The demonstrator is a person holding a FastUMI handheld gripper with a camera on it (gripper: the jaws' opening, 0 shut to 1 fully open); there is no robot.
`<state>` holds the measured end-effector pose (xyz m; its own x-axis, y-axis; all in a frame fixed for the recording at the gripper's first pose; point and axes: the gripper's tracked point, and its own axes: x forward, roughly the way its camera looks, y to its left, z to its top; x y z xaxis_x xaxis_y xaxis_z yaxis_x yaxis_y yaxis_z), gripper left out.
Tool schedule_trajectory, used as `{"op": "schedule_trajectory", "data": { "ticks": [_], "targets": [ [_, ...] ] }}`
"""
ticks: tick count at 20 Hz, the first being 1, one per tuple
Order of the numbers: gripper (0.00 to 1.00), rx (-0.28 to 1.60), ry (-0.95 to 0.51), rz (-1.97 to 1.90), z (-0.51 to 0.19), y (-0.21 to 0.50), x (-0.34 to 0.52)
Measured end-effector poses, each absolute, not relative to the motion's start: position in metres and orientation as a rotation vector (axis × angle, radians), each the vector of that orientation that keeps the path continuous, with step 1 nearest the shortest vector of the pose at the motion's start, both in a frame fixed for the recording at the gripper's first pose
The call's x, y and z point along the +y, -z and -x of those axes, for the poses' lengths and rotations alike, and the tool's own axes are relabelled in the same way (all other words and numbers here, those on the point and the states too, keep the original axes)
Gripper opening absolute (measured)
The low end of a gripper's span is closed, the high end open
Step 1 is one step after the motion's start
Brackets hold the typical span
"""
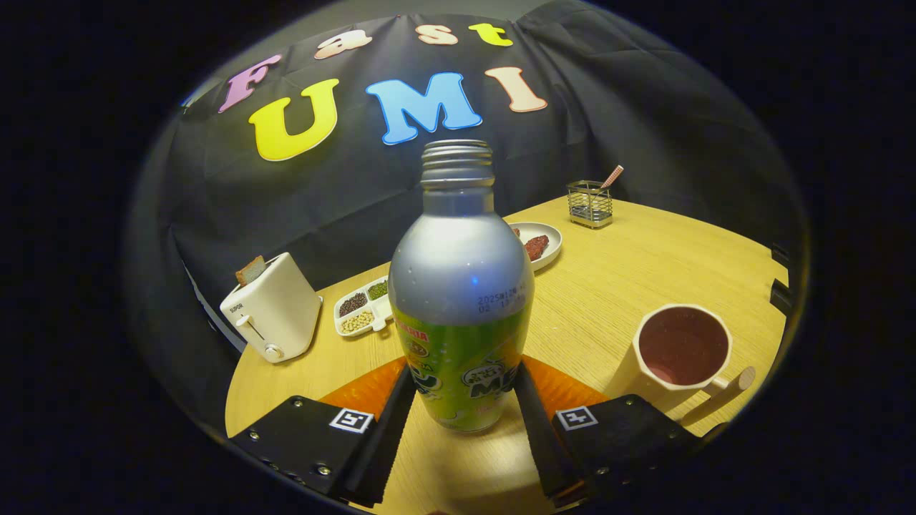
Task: Take the bottle from table, then pour the juice into the cup, finally place the bottle on the coaster
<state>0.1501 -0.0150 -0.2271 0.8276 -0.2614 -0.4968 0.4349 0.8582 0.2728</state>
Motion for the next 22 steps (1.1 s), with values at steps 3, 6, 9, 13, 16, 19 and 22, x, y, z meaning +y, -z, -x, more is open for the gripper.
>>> {"op": "schedule_trajectory", "data": {
  "ticks": [3,6,9,13,16,19,22],
  "targets": [
    [0.78,0.467,0.385,-0.35,-0.164,0.231,-0.018],
    [0.78,0.474,0.388,-0.31,-0.175,0.238,-0.021],
    [0.78,0.481,0.385,-0.269,-0.187,0.244,-0.026],
    [0.78,0.485,0.366,-0.234,-0.2,0.253,-0.029],
    [0.78,0.495,0.348,-0.2,-0.205,0.259,-0.029],
    [0.78,0.49,0.336,-0.18,-0.207,0.26,-0.03],
    [0.79,0.49,0.33,-0.168,-0.207,0.262,-0.029]
  ]
}}
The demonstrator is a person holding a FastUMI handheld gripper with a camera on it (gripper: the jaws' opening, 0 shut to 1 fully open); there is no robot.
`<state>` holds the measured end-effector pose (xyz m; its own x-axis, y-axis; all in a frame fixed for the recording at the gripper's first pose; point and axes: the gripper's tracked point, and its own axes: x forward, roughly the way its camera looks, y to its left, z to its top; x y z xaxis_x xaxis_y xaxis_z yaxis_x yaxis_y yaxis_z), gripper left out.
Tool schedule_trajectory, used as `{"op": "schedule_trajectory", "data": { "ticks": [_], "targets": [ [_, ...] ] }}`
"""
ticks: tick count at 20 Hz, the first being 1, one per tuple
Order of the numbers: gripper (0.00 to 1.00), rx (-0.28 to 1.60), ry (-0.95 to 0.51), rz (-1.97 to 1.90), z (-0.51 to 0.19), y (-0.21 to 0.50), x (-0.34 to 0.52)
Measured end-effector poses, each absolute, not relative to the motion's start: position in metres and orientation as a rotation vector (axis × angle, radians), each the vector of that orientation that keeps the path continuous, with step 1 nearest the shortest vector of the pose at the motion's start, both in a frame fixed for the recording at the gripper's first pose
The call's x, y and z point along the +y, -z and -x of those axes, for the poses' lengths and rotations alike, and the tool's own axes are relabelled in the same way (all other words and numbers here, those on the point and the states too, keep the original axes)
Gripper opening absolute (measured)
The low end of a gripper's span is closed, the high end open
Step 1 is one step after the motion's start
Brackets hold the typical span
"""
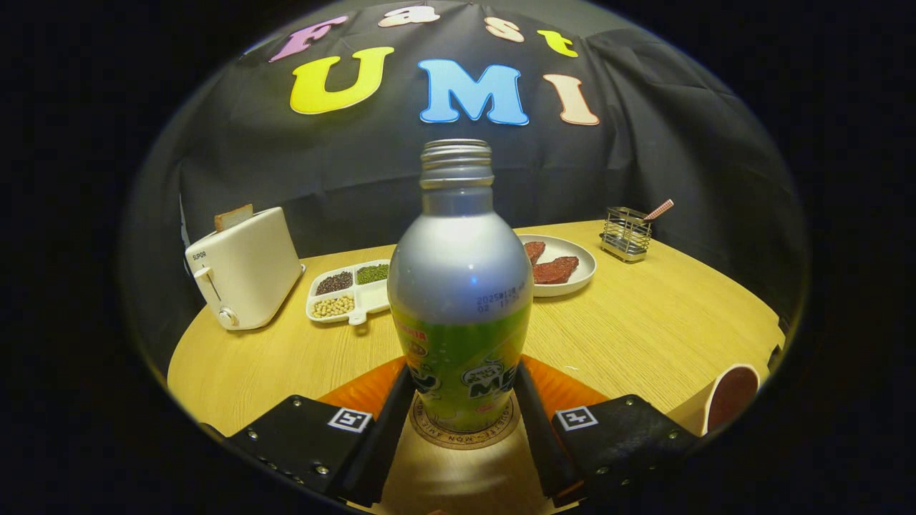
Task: Take the bottle from table, then pour the juice into the cup, finally place the bottle on the coaster
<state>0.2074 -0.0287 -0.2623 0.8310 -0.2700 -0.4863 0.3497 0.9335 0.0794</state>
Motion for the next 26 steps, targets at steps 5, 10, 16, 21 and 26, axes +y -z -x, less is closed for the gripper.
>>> {"op": "schedule_trajectory", "data": {
  "ticks": [5,10,16,21,26],
  "targets": [
    [0.81,0.49,0.321,-0.144,-0.204,0.262,-0.029],
    [0.83,0.459,0.299,-0.141,-0.195,0.246,-0.031],
    [0.82,0.4,0.214,-0.117,-0.171,0.209,-0.025],
    [0.82,0.37,0.158,-0.116,-0.149,0.184,-0.021],
    [0.82,0.279,0.134,-0.102,-0.122,0.134,-0.027]
  ]
}}
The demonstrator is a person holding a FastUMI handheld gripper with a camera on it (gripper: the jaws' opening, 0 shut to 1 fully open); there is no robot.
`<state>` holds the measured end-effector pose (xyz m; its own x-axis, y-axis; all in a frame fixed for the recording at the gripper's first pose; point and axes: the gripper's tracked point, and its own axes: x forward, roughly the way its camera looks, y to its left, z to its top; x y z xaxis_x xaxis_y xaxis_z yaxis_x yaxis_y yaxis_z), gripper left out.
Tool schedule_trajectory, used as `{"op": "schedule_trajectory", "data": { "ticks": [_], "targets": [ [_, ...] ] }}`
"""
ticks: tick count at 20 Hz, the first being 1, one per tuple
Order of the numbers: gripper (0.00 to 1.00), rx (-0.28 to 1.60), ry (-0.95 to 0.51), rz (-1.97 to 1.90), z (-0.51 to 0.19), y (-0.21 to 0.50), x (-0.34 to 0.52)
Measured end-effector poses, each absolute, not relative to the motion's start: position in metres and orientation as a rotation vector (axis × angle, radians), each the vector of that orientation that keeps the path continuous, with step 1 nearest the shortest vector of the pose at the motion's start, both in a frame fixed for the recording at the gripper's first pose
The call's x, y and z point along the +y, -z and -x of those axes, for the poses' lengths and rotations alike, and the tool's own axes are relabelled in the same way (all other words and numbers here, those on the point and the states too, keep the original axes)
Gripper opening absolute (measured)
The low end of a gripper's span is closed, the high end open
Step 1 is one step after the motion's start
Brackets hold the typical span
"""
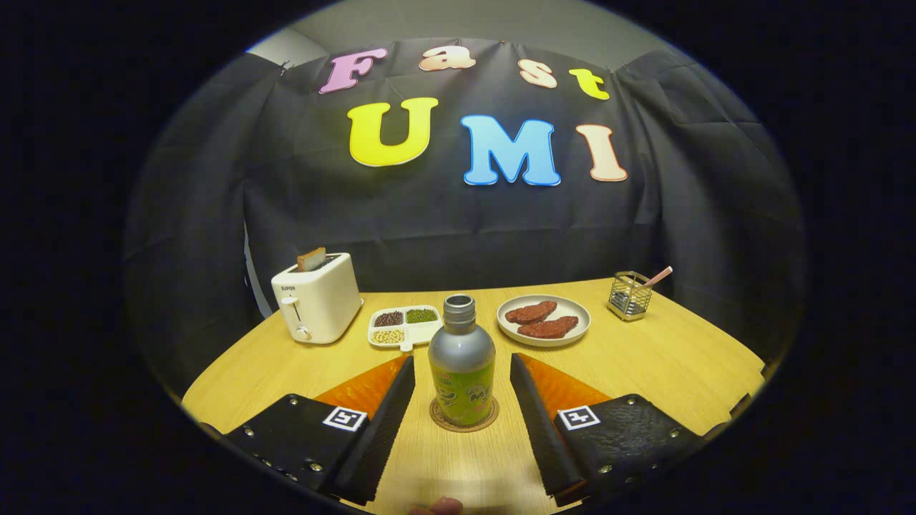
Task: Take the bottle from table, then pour the juice into the cup, finally place the bottle on the coaster
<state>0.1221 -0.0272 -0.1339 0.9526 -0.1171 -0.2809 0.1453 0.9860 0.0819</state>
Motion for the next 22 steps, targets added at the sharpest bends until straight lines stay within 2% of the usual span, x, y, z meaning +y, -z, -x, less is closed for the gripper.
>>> {"op": "schedule_trajectory", "data": {
  "ticks": [10,22],
  "targets": [
    [0.82,0.12,0.082,-0.074,-0.061,0.045,-0.023],
    [0.82,0.049,0.076,-0.044,-0.042,0.004,-0.018]
  ]
}}
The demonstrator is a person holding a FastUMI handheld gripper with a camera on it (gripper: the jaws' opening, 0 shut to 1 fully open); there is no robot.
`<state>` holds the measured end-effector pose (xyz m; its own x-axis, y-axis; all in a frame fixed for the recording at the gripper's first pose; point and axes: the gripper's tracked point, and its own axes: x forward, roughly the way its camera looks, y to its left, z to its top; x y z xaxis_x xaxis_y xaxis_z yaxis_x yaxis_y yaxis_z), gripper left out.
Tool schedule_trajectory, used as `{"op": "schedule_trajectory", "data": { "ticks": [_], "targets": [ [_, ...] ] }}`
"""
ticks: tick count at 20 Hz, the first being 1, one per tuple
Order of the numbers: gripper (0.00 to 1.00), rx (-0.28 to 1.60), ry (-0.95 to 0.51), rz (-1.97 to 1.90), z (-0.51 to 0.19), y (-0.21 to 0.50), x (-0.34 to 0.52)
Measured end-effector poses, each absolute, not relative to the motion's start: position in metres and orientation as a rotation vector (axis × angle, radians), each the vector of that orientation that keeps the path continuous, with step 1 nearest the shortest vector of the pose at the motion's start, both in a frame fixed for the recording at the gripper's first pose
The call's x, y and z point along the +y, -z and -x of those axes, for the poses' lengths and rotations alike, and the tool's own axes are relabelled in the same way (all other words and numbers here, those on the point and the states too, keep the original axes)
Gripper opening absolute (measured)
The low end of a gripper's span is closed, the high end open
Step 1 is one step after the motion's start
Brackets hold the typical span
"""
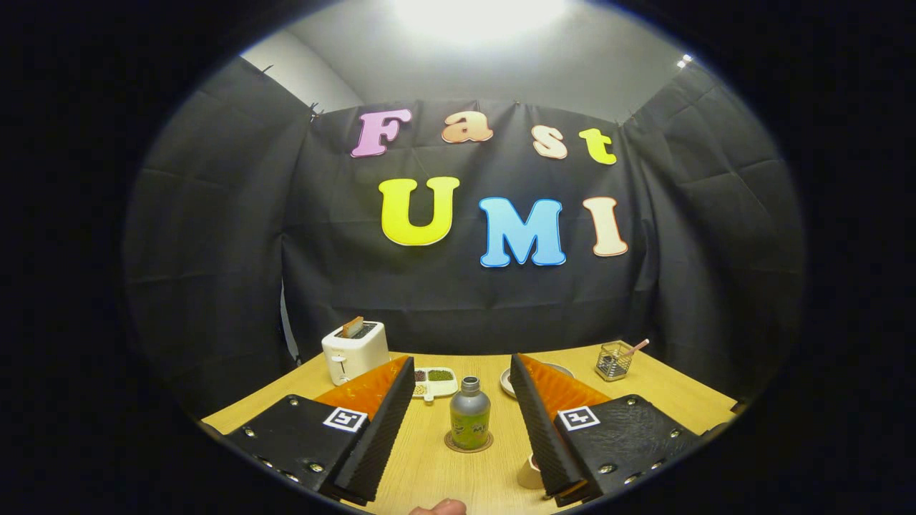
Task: Take the bottle from table, then pour the juice into the cup, finally place the bottle on the coaster
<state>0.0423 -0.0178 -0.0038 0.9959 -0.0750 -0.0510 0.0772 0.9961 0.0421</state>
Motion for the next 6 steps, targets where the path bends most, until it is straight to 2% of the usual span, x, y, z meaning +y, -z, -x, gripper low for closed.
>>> {"op": "schedule_trajectory", "data": {
  "ticks": [6],
  "targets": [
    [0.82,0.034,0.073,-0.037,-0.0428,-0.0033,-0.0187]
  ]
}}
